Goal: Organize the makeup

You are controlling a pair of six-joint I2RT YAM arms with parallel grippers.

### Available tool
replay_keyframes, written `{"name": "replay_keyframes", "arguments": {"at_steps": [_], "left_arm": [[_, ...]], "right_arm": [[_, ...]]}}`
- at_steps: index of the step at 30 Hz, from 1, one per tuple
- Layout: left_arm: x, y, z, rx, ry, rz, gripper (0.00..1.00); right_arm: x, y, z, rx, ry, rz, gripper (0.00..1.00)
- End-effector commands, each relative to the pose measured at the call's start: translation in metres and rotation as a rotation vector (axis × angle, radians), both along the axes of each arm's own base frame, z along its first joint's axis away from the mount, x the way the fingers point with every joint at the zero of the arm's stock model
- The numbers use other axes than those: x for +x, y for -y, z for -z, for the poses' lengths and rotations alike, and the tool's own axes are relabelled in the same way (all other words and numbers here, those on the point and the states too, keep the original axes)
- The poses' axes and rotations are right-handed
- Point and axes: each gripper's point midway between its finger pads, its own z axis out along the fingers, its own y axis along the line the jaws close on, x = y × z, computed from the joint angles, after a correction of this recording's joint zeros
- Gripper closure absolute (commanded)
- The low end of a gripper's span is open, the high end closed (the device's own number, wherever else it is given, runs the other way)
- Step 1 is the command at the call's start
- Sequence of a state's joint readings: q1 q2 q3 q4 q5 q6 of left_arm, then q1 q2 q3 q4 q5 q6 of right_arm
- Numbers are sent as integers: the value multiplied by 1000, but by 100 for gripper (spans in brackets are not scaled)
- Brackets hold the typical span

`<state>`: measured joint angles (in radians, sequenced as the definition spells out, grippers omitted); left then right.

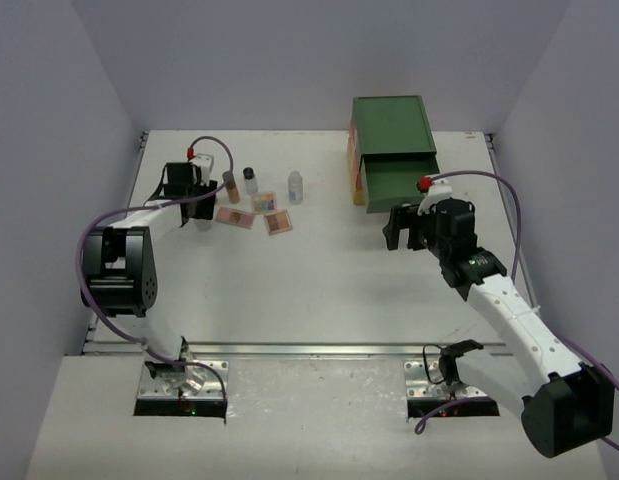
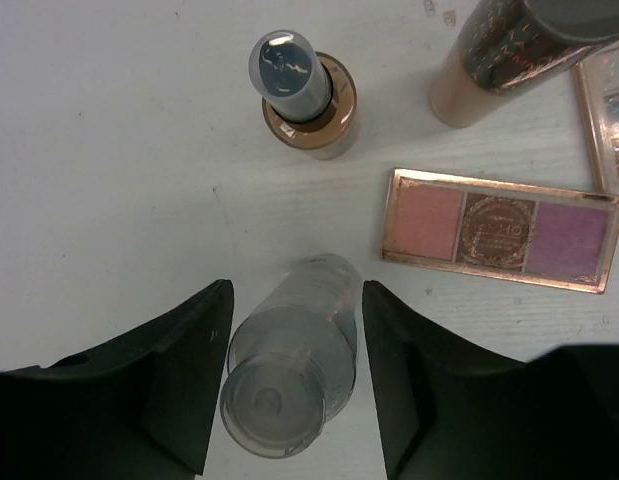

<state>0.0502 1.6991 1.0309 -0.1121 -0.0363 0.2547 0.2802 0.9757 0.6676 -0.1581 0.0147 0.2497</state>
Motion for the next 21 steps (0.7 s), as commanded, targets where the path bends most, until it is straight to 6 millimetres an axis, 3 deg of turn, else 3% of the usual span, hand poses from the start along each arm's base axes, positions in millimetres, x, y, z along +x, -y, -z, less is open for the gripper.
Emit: {"name": "replay_keyframes", "arguments": {"at_steps": [1,5,9,14,17,21], "left_arm": [[7,-6,-16,9,40,-34,63],[4,-3,-28,-4,54,-26,99],[-8,7,-53,-31,75,25,100],[-49,56,-119,-174,155,264,100],[-80,85,-172,-248,257,412,100],[-112,111,-215,-327,323,549,100]], "right_arm": [[3,-3,-14,10,56,-16,1],[2,-7,-18,15,64,-43,1],[-4,-20,-32,30,115,-138,2],[-30,-75,-68,51,257,-467,4],[-49,-117,-80,-48,350,-662,5],[-66,-178,-107,-219,516,-831,5]]}}
